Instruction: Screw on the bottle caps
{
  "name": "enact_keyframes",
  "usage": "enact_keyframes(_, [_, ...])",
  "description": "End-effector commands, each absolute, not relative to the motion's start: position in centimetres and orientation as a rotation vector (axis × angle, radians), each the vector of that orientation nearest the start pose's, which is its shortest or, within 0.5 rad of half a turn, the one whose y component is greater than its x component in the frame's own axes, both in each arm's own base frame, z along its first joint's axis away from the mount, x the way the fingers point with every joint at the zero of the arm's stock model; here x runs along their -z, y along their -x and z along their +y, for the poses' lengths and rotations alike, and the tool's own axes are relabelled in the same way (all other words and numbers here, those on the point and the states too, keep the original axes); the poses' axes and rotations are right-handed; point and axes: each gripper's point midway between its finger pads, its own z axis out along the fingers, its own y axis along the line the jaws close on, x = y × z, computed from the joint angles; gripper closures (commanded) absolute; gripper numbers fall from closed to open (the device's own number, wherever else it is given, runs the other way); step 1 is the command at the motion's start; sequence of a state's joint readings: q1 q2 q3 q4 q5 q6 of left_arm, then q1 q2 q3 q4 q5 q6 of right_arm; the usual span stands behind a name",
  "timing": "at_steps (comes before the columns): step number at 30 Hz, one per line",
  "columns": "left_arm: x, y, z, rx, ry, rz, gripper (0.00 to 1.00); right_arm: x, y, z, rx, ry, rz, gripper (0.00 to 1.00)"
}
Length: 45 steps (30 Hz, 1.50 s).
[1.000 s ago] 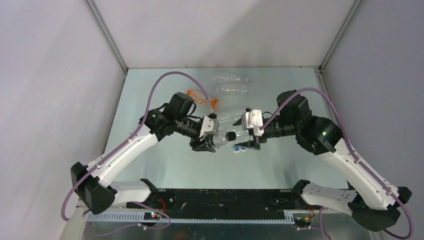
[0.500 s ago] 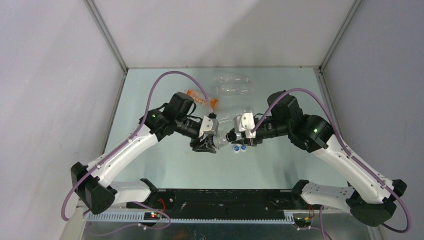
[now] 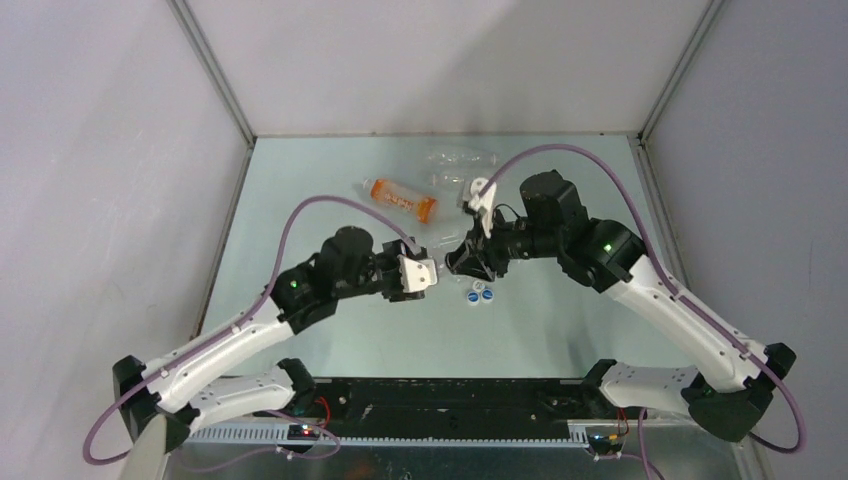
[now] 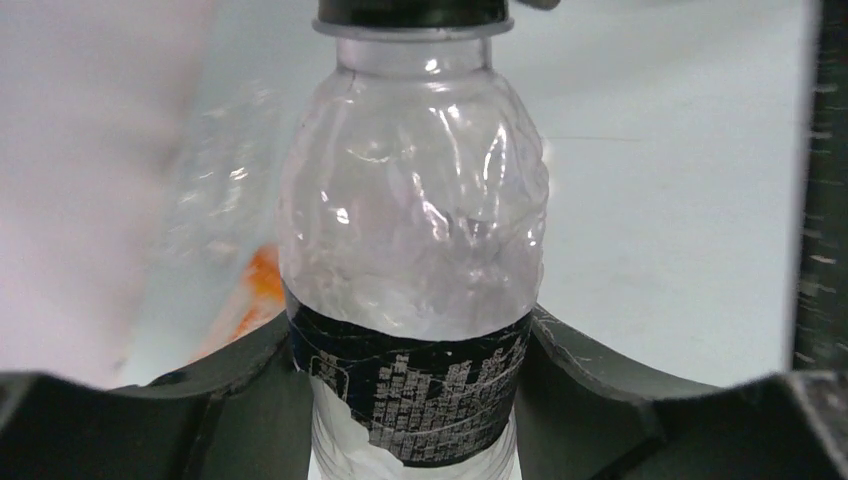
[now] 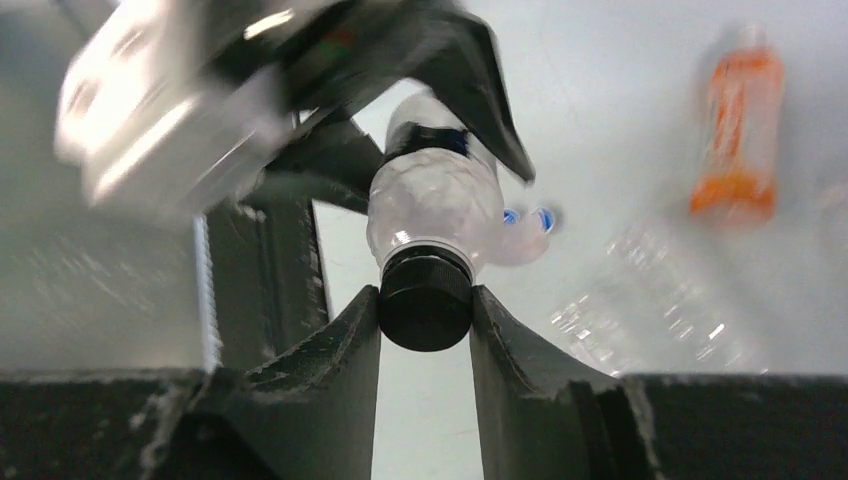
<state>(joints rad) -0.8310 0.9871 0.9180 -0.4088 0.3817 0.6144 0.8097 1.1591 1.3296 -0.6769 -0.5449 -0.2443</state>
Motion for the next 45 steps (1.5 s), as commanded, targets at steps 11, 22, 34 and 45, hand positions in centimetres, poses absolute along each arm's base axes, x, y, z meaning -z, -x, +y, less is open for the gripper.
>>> enact_keyframes(11, [-28.6, -23.8, -27.5, -0.123, -1.209, 1.087, 1.00, -32.3, -23.1, 29.8, -1.222, 0.296, 2.173, 0.85])
enact_keyframes(22, [-23.2, -20.8, -26.5, 0.390, -1.456, 1.380, 1.00, -35.7, -19.9, 26.9, -1.043, 0.933, 1.735, 0.31])
enact_keyframes(34, [-24.9, -15.7, -28.5, 0.879, -1.647, 1.381, 1.00, -34.9, -15.6, 25.6, -0.860, 1.426, 1.269, 0.23])
enact_keyframes(45, [-25.4, -15.5, -29.5, 0.952, -1.667, 1.360, 1.00, -33.3, -14.3, 26.6, -0.878, 1.544, 1.218, 0.40])
